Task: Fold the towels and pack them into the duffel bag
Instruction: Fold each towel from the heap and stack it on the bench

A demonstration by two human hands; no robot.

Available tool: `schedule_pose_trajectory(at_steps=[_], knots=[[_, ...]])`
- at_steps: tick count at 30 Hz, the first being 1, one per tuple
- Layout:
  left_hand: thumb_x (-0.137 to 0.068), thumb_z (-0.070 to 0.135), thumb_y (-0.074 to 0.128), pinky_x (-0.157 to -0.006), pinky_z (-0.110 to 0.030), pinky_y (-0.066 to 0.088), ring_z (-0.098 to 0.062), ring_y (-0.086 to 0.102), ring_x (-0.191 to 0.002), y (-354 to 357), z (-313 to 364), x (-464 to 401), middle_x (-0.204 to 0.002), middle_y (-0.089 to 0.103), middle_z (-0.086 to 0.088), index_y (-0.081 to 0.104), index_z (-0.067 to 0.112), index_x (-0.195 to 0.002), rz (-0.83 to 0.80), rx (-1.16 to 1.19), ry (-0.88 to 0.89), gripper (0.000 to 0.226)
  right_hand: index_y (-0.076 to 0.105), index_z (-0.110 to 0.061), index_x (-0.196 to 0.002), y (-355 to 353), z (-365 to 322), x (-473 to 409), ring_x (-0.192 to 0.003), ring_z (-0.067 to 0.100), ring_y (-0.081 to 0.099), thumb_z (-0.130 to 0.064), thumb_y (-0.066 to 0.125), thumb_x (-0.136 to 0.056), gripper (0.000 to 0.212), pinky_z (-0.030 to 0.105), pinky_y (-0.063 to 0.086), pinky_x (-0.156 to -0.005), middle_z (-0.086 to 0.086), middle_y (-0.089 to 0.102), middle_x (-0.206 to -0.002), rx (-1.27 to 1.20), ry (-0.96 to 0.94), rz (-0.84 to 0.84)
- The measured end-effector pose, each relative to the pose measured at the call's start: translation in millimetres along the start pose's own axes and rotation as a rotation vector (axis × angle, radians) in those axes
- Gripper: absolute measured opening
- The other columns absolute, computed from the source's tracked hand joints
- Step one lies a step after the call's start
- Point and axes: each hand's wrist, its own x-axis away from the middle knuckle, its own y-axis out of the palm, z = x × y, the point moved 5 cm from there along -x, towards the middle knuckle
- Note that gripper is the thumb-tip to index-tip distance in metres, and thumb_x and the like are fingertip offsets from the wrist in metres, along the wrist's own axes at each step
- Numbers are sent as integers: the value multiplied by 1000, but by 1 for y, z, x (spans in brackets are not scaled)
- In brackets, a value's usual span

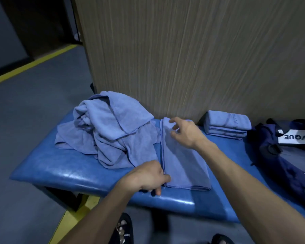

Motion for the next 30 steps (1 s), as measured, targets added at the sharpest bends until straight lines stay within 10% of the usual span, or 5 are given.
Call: schedule_pose_trajectory(at_steps=[8, 14, 20, 24, 30], knots=[[-99, 42, 54, -52, -25, 40, -17, 45, -44, 3, -6, 3, -54, 68, 5, 60, 14, -72, -40, -10, 5, 39, 14, -34, -161, 39, 60, 138, -156, 16, 0, -81, -1, -87, 89, 30, 2, -124, -4, 1, -170, 254, -241, -153], [-102, 44, 50, -74, -29, 48, -15, 61, -64, 1, -3, 12, -68, 72, 3, 58, 17, -72, 44, -209, -10, 42, -11, -43, -157, 49, 80, 175, -151, 7, -26, -72, -6, -94, 70, 36, -7, -125, -16, -24, -164, 347, -246, -119], [-91, 49, 60, -78, -33, 45, -15, 57, -98, -11, 21, 30, -97, 58, 14, 50, 28, -91, 468, -369, 350, 24, 10, -44, -159, 53, 79, 186, -156, 13, 1, -69, 16, -99, 65, 40, 8, -126, -17, -1, -168, 269, -248, -33], [-83, 58, 65, -92, -29, 41, -10, 43, -107, 14, 20, 25, -117, 46, 17, 53, 35, -116, 358, -471, 604, 42, 58, -30, -136, 39, 71, 184, -118, 25, 61, -57, 47, -96, 49, 39, 53, -96, -5, 54, -145, 246, -363, 206], [-85, 58, 64, -91, -30, 43, -9, 45, -107, 20, 10, 16, -120, 47, 18, 52, 37, -120, 401, -509, 634, 43, 65, -32, -109, 30, 61, 184, -83, 18, 63, -34, 59, -87, 23, 30, 55, -70, -13, 56, -120, 100, -405, 257]])
